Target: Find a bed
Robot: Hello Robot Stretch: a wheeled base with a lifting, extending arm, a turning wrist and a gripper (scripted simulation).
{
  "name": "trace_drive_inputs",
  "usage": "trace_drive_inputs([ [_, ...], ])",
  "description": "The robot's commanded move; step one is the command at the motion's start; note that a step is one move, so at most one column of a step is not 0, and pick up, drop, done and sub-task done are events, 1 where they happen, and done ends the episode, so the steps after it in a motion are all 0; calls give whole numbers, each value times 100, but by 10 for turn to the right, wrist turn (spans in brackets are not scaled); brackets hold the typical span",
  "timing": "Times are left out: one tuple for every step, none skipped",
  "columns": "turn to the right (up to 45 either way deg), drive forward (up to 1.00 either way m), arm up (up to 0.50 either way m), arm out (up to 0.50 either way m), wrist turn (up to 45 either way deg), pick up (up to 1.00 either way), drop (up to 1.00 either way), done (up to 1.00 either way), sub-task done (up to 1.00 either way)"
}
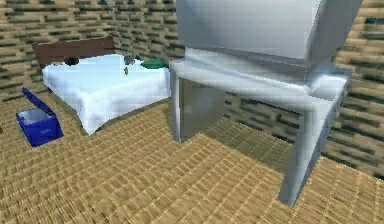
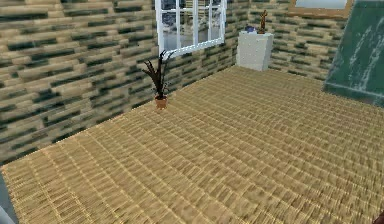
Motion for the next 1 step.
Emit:
trace_drive_inputs([
  [-60,0,0,0,0,0,0,0,0],
])
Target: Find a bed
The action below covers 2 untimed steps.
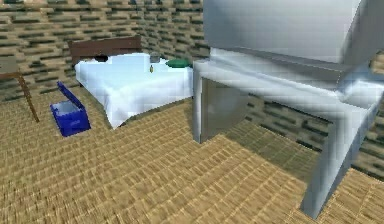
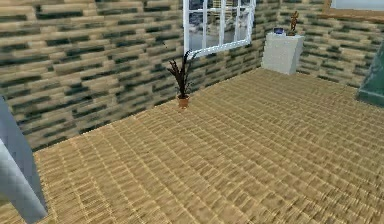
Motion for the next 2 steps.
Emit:
trace_drive_inputs([
  [0,40,0,0,0,0,0,0,0],
  [-330,0,0,0,0,0,0,0,0],
])
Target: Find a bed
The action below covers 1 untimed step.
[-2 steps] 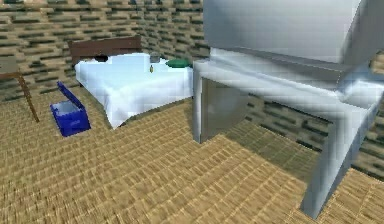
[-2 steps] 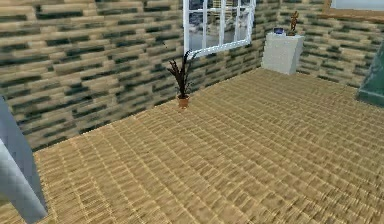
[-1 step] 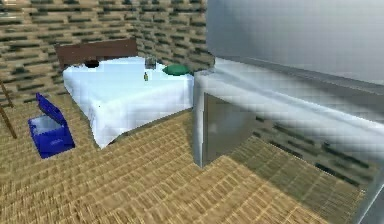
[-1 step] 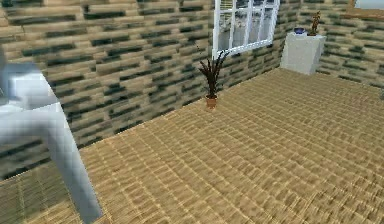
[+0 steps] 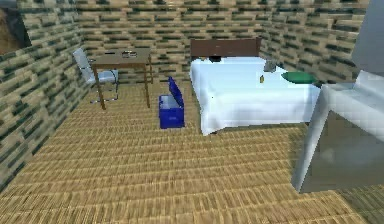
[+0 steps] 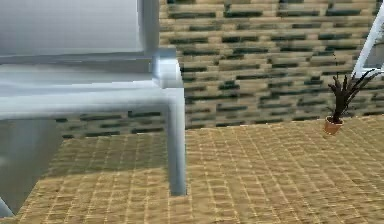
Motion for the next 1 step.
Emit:
trace_drive_inputs([
  [0,100,0,0,0,0,0,0,0],
])
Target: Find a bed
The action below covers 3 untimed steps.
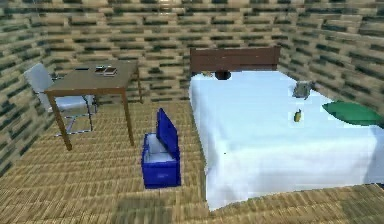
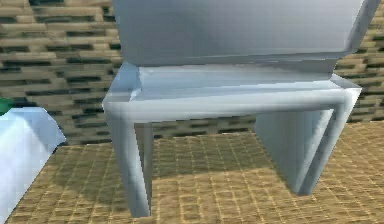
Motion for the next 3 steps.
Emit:
trace_drive_inputs([
  [0,35,0,0,0,0,0,0,0],
  [210,0,0,0,0,0,0,0,0],
  [0,0,0,0,0,0,0,100,0],
])
